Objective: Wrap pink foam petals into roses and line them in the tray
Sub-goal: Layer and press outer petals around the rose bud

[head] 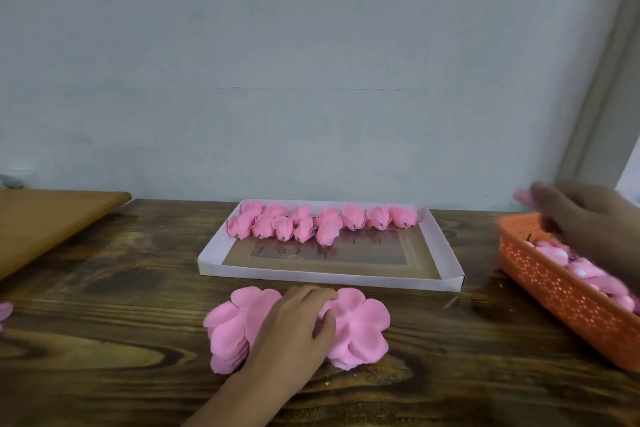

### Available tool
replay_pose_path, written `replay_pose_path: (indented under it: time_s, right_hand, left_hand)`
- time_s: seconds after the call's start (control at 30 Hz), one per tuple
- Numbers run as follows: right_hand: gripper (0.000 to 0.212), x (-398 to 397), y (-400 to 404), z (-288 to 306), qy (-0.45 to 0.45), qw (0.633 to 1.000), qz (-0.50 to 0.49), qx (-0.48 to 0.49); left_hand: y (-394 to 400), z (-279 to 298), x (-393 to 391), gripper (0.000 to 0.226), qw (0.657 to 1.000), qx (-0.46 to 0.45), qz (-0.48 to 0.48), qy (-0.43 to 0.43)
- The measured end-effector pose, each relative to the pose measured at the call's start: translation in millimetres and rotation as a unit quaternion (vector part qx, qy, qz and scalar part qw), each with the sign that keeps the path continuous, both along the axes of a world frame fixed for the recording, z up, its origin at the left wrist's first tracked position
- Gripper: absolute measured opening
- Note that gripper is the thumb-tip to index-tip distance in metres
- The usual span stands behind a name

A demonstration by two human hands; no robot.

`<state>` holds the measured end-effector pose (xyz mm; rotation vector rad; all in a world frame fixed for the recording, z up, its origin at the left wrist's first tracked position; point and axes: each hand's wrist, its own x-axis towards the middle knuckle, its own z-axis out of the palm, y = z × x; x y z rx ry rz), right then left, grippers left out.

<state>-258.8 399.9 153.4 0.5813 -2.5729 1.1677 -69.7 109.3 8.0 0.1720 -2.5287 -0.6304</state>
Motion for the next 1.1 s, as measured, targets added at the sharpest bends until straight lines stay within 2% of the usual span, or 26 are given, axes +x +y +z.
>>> replay_pose_path:
  time_s: [0.03,0.1,0.2,0.23,0.3,0.4,0.47,0.6,0.8,0.93,1.1]
  right_hand:
    - [0.05,14.6,-12.0,-8.2,-0.044,0.994,0.062,-0.076]
    - [0.045,37.9,-35.7,-30.6,-0.142,0.953,0.171,-0.204]
    - [0.016,60.6,-72.1,-68.2,-0.234,0.921,0.215,-0.225]
    - [0.012,65.9,-82.5,-78.7,-0.257,0.911,0.224,-0.233]
    - [0.015,74.7,-101.6,-94.0,-0.292,0.891,0.251,-0.238]
    - [0.033,78.4,-123.0,-111.7,-0.333,0.868,0.27,-0.253]
    - [0.04,81.2,-133.0,-119.9,-0.344,0.859,0.263,-0.273]
    - [0.036,85.2,-139.3,-135.2,-0.334,0.86,0.246,-0.297]
    - [0.033,89.3,-136.0,-136.5,-0.321,0.843,0.302,-0.309]
    - [0.028,89.4,-137.8,-138.3,-0.311,0.852,0.285,-0.311]
    - [0.026,89.5,-138.6,-143.0,-0.312,0.849,0.284,-0.318]
  left_hand:
    - [0.2,0.7,0.4,0.026,1.0,-0.009,-0.003,-0.01]
    - [0.6,3.0,0.5,0.022,0.999,-0.037,-0.01,-0.025]
    - [1.6,7.0,2.2,0.021,0.996,-0.083,-0.007,-0.042]
    - [1.9,7.6,2.7,0.019,0.995,-0.096,-0.005,-0.041]
    - [1.9,6.4,2.1,0.02,0.994,-0.104,0.001,-0.037]
    - [-0.2,0.0,-1.1,0.029,0.995,-0.091,0.008,-0.037]
    - [-2.5,-4.3,-3.6,0.032,0.996,-0.086,0.01,-0.038]
    - [-3.6,-7.9,-6.6,0.03,0.998,-0.048,0.002,-0.037]
    - [-0.4,-7.2,-5.8,0.024,0.999,0.041,0.014,0.003]
    - [0.2,-6.3,-5.4,0.021,0.998,0.058,0.016,-0.012]
    - [0.5,-6.1,-5.6,0.026,0.999,0.032,0.036,-0.024]
